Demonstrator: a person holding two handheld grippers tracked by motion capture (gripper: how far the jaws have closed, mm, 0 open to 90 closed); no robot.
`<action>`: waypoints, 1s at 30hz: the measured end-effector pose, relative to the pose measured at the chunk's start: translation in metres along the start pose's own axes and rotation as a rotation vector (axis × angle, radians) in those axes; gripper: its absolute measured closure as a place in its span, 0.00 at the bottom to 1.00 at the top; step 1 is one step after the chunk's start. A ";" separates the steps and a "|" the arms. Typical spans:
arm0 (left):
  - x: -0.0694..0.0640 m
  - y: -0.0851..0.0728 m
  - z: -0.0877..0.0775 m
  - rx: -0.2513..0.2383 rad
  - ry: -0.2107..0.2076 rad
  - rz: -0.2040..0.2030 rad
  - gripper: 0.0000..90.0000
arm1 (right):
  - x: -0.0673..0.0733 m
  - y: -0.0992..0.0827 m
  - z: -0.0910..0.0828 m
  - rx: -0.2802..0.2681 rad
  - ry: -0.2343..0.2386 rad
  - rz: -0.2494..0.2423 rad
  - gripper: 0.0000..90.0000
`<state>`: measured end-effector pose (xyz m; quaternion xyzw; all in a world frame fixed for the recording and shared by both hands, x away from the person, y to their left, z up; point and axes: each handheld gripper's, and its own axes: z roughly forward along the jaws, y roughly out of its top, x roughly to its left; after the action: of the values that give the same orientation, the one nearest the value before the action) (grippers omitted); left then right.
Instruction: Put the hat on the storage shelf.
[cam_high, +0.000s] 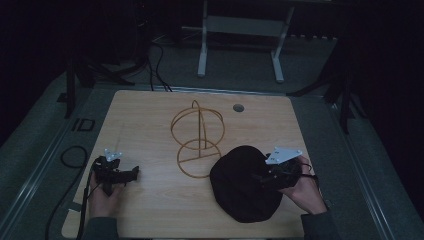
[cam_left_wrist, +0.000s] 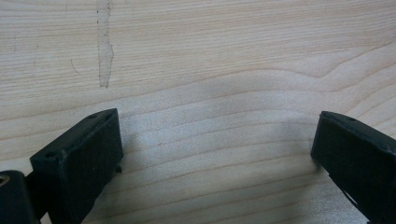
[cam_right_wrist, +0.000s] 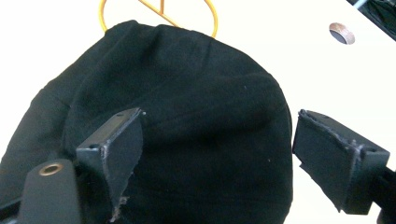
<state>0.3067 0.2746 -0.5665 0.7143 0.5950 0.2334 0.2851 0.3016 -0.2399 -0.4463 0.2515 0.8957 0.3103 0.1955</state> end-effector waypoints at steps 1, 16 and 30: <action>0.000 0.000 0.000 -0.001 0.000 -0.001 0.02 | 0.001 0.002 0.001 0.000 0.000 0.002 0.17; 0.000 0.000 0.000 0.000 0.000 0.000 0.02 | 0.007 0.024 0.023 0.045 -0.006 0.046 0.12; 0.000 0.000 0.000 -0.001 0.000 -0.001 0.02 | 0.007 0.024 0.045 0.184 -0.030 0.141 0.11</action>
<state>0.3067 0.2745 -0.5666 0.7137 0.5953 0.2335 0.2857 0.3271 -0.1990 -0.4652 0.3353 0.8975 0.2358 0.1628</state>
